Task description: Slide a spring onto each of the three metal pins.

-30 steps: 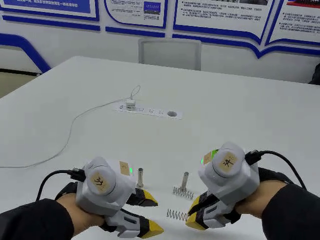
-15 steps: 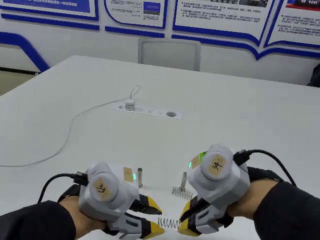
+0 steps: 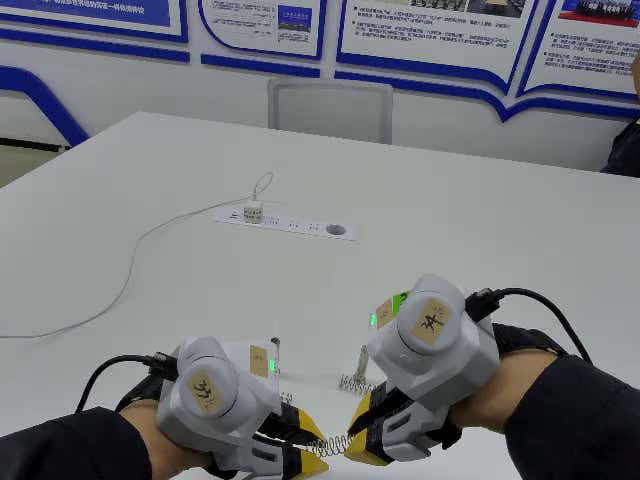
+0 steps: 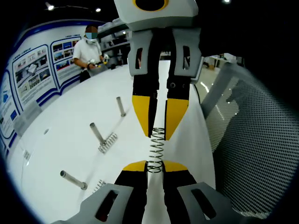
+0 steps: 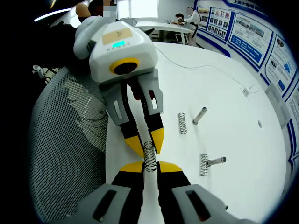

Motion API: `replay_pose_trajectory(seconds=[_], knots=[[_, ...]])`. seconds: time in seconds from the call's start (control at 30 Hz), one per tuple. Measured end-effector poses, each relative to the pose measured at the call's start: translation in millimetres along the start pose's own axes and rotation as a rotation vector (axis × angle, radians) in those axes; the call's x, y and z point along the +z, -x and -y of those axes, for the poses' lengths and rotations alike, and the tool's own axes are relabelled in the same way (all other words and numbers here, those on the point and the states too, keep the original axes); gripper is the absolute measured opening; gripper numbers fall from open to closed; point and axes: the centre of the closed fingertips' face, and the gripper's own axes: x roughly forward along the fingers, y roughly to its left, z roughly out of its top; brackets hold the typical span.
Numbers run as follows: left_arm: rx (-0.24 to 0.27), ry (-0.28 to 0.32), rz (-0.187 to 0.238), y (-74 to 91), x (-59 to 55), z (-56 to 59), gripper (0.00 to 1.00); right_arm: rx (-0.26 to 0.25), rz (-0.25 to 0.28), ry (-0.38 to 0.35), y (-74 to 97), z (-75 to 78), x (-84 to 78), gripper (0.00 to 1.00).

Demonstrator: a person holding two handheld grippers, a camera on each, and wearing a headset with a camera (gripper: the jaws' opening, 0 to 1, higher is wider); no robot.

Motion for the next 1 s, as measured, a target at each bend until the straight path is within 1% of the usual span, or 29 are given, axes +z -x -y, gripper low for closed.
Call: replay_pose_trajectory(seconds=[0.2, 0.33, 0.5, 0.6, 0.7, 1.0], knots=[[-0.009, -0.003, 0.002, -1.0, 0.3, 2.8, 0.11, -0.011, 0.027, 0.02, 2.1, -2.0, 14.4, 0.12], [-0.01, 0.002, 0.007, -0.7, 1.2, 3.3, 0.11, -0.014, 0.041, 0.031, 1.8, -2.2, 19.9, 0.12], [-0.011, 0.012, 0.012, -0.2, 1.1, 3.4, 0.11, -0.008, 0.049, 0.043, 1.5, -2.4, 20.7, 0.12], [-0.01, 0.014, 0.015, -0.2, 1.7, 3.6, 0.11, -0.005, 0.047, 0.04, 1.4, -1.7, 19.2, 0.17], [-0.008, 0.019, 0.019, 0.2, 2.3, 3.3, 0.11, -0.006, 0.038, 0.042, 0.7, -1.0, 15.8, 0.17], [-0.001, 0.025, 0.029, 0.9, 4.5, 2.1, 0.11, -0.001, 0.054, 0.026, -1.7, -0.7, 15.8, 0.15]])
